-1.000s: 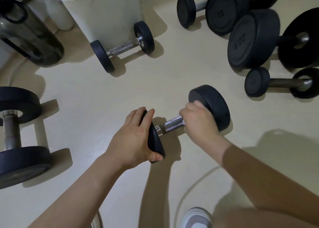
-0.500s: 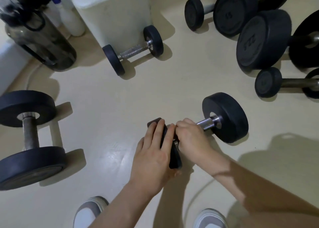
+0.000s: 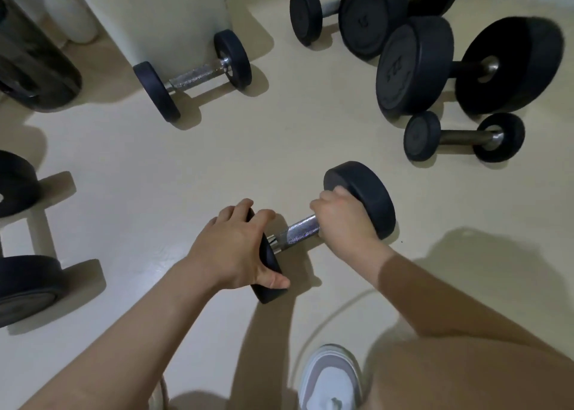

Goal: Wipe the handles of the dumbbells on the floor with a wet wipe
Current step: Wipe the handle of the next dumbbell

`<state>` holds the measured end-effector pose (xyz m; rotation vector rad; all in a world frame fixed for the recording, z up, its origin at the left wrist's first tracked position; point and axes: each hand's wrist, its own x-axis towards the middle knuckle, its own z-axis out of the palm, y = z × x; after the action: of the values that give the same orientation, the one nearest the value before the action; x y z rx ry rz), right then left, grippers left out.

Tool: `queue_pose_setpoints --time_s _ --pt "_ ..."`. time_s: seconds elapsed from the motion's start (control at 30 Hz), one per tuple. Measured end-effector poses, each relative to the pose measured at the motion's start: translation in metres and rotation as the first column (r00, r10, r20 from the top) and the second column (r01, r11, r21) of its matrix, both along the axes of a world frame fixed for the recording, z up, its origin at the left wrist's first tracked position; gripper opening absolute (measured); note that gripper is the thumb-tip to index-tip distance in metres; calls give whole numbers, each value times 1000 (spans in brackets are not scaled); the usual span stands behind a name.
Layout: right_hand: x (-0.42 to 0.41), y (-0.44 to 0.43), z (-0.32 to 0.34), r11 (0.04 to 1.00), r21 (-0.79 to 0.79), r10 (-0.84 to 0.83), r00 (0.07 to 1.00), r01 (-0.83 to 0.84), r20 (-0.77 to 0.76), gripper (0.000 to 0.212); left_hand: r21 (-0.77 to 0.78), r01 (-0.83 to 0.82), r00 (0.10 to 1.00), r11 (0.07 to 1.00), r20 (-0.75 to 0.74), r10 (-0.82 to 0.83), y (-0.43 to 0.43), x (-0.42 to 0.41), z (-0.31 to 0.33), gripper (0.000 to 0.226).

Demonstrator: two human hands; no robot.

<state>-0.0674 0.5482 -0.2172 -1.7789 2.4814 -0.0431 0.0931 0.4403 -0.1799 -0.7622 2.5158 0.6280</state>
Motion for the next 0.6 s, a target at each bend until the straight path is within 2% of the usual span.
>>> queue_pose_setpoints --time_s 0.07,0.17,0.33,0.4,0.47,0.53,0.6 --pt "0 2 1 998 9 -59 998 59 -32 25 2 14 1000 1000 7 -14 2 -1 0 113" --pt "11 5 -1 998 -58 -18 1000 17 -9 15 3 27 1000 1000 4 -27 3 -1 1 111" --pt "4 37 4 993 116 -30 999 33 -28 22 60 21 1000 998 1 -21 -7 -3 3 109" --pt "7 50 2 995 64 -73 997 75 -30 17 97 12 1000 995 -2 -12 -11 -4 2 109" --pt "1 41 -1 993 -70 -103 993 99 -55 16 134 2 1000 991 2 -3 -17 -5 -1 109" --pt "-6 18 2 987 -102 -133 988 125 -74 26 172 -11 1000 985 9 10 -25 -7 -3 110" --pt "-4 4 6 984 -65 -173 981 167 -91 30 180 12 999 984 33 -18 -32 -9 -3 112"
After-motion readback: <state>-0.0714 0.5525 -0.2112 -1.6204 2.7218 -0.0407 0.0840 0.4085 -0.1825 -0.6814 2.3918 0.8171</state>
